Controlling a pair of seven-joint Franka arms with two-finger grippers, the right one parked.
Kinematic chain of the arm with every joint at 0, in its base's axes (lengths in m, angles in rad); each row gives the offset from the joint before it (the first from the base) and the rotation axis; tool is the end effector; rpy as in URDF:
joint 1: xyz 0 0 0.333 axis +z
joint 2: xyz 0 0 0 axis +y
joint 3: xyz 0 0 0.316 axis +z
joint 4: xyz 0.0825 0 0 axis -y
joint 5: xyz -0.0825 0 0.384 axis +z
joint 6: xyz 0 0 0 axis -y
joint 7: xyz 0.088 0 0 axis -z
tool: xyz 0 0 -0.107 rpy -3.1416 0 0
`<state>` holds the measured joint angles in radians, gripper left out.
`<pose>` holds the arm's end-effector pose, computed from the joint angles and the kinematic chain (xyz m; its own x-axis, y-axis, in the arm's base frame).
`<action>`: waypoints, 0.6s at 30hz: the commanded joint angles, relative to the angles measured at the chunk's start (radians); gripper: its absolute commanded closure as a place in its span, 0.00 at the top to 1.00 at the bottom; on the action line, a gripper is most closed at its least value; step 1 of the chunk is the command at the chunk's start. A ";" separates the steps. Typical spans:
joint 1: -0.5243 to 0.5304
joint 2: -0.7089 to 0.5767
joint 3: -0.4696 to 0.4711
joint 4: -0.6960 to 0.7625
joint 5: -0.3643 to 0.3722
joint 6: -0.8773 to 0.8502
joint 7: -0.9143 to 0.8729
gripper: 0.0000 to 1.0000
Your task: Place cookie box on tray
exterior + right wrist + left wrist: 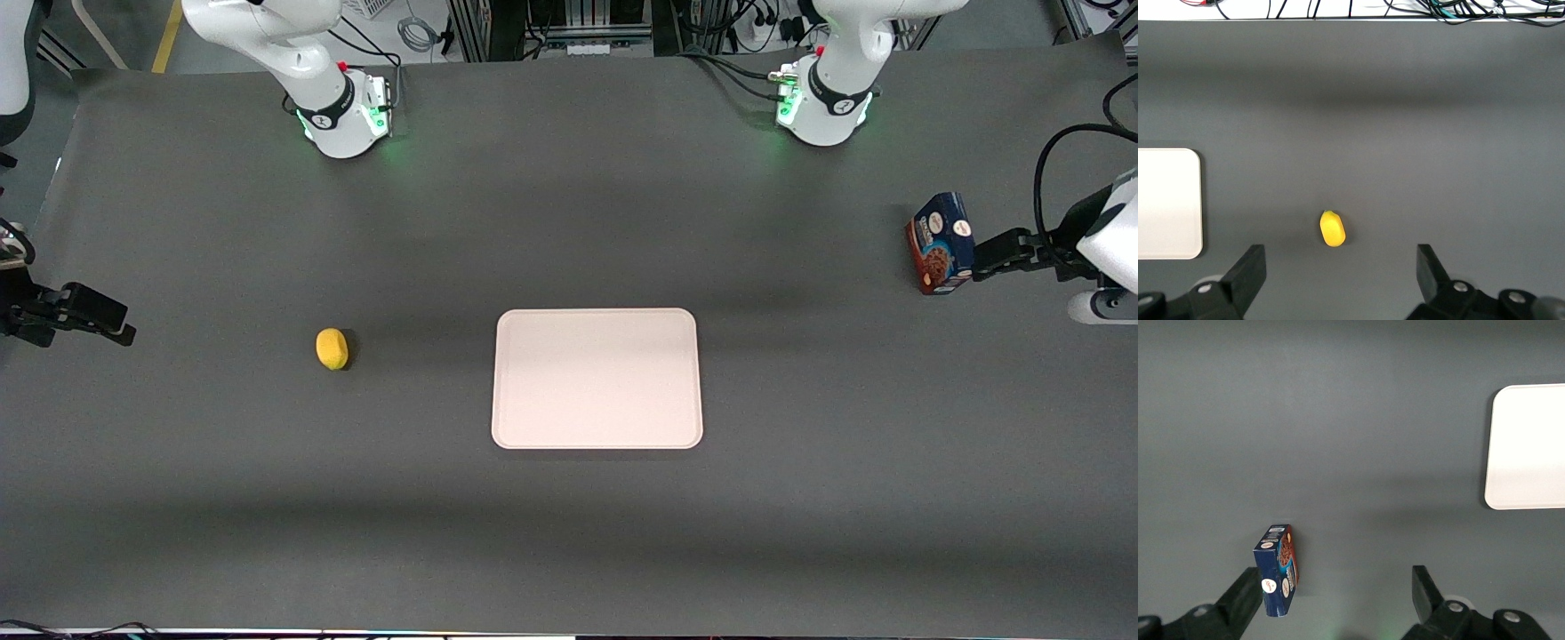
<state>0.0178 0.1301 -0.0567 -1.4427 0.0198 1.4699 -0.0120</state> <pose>0.5832 -0.0182 0.6020 0.9944 -0.0250 -0.1023 -0.0265 -0.9996 -0.0137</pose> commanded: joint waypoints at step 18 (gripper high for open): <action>-0.009 0.029 0.001 0.021 -0.003 -0.020 0.032 1.00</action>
<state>0.0150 0.1396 -0.0582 -1.4393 0.0196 1.4666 -0.0037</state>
